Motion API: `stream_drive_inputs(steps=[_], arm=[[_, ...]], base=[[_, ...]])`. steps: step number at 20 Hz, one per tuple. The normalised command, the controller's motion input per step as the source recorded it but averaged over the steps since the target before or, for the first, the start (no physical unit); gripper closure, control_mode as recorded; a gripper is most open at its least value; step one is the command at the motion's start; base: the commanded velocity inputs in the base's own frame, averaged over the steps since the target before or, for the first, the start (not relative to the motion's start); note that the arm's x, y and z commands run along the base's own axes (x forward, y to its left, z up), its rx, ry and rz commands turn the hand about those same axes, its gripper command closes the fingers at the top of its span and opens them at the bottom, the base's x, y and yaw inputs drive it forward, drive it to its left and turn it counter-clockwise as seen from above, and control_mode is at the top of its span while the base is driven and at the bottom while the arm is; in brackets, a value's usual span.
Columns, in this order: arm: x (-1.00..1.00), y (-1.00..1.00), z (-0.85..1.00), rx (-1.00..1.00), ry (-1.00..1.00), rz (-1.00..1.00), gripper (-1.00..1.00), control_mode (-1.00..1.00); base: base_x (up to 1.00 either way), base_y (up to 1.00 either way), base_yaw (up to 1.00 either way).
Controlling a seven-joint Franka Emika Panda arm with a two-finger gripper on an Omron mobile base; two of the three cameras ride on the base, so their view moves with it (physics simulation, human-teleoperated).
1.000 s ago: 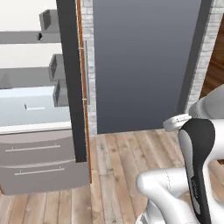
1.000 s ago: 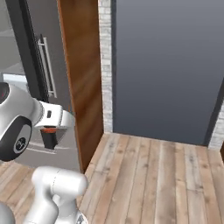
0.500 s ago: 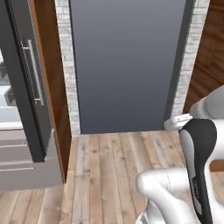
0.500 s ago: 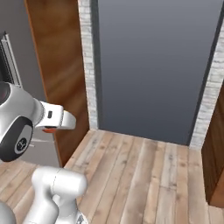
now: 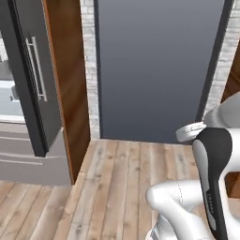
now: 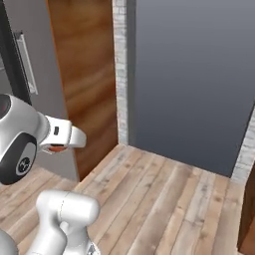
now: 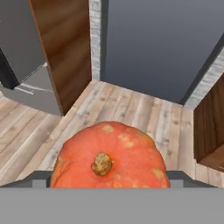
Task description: Place one squash and one fish in each tupperware on the nearby counter, to pack two identical lunches.
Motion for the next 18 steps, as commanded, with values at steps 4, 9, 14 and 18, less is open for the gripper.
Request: stream_drive_inputs(steps=[4,9,14,18], arm=[[0.0,0.0,0.0,0.0,0.0,0.0,1.0,1.0],[0.0,0.0,0.0,0.0,0.0,0.0,1.0,1.0],[0.0,0.0,0.0,0.0,0.0,0.0,1.0,1.0],[0.0,0.0,0.0,0.0,0.0,0.0,1.0,1.0]], base=[[-0.02,-0.39,0.48],[-0.12,-0.37,0.52],[-0.19,-0.47,0.58],[-0.26,-0.48,0.61]])
